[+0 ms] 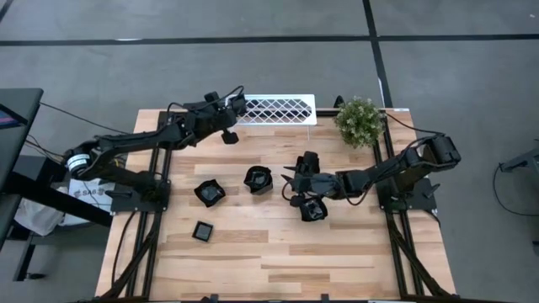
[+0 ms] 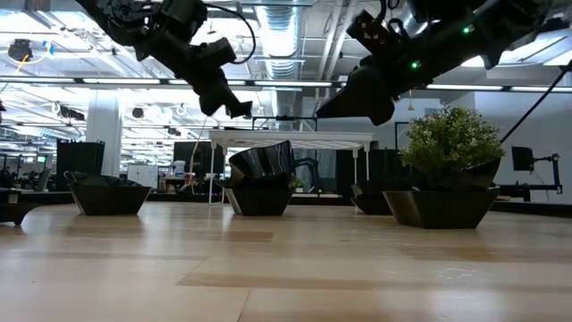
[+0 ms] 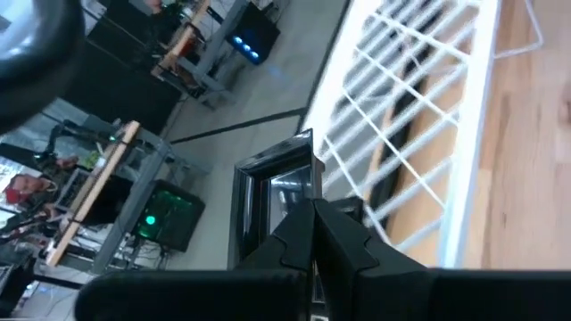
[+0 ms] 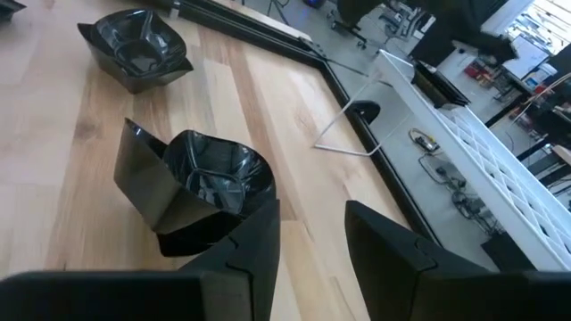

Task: Pick & Place Mini shaped plates
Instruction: Stack the right black square plate on top of the black square plate on the shelf

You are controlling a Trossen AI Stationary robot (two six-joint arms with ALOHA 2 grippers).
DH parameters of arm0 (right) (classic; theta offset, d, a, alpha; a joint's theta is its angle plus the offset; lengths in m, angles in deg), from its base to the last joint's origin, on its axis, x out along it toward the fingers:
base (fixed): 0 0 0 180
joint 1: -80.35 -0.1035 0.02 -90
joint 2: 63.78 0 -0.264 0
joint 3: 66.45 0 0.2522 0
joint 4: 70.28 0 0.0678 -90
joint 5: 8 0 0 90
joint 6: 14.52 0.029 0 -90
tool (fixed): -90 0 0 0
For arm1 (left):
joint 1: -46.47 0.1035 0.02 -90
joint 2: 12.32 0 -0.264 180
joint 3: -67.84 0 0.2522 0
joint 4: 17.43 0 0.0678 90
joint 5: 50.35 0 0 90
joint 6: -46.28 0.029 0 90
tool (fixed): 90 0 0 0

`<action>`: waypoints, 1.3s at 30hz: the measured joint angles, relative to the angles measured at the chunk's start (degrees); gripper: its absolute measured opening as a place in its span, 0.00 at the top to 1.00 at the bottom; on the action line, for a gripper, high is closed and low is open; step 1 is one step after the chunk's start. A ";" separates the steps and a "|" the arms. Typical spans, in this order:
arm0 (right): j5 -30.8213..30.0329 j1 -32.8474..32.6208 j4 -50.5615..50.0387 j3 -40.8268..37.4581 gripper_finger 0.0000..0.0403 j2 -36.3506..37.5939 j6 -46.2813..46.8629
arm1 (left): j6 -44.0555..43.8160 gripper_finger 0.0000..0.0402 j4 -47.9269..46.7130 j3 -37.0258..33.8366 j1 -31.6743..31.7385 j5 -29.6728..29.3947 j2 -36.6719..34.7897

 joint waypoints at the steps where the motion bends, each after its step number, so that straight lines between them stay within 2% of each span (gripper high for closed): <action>1: 0.00 -0.06 -0.12 0.00 0.70 0.00 0.02 | 0.02 0.98 -0.01 -0.02 -0.02 -0.02 0.66; 9: -0.04 -0.84 -1.69 0.00 0.70 0.00 1.04 | 1.73 0.98 1.82 -0.06 0.13 -1.29 5.65; 22: -0.11 -0.85 -7.07 0.00 0.69 0.00 4.98 | 3.47 0.97 2.80 -0.06 0.13 -1.99 5.50; 28: -0.15 -0.83 -7.49 0.00 0.70 0.00 5.57 | 6.01 0.98 2.64 -0.06 -1.11 -4.64 4.84; 39: -0.12 -0.83 -7.48 0.00 0.69 0.00 5.88 | 7.42 0.97 0.87 -0.04 -1.90 -4.59 4.76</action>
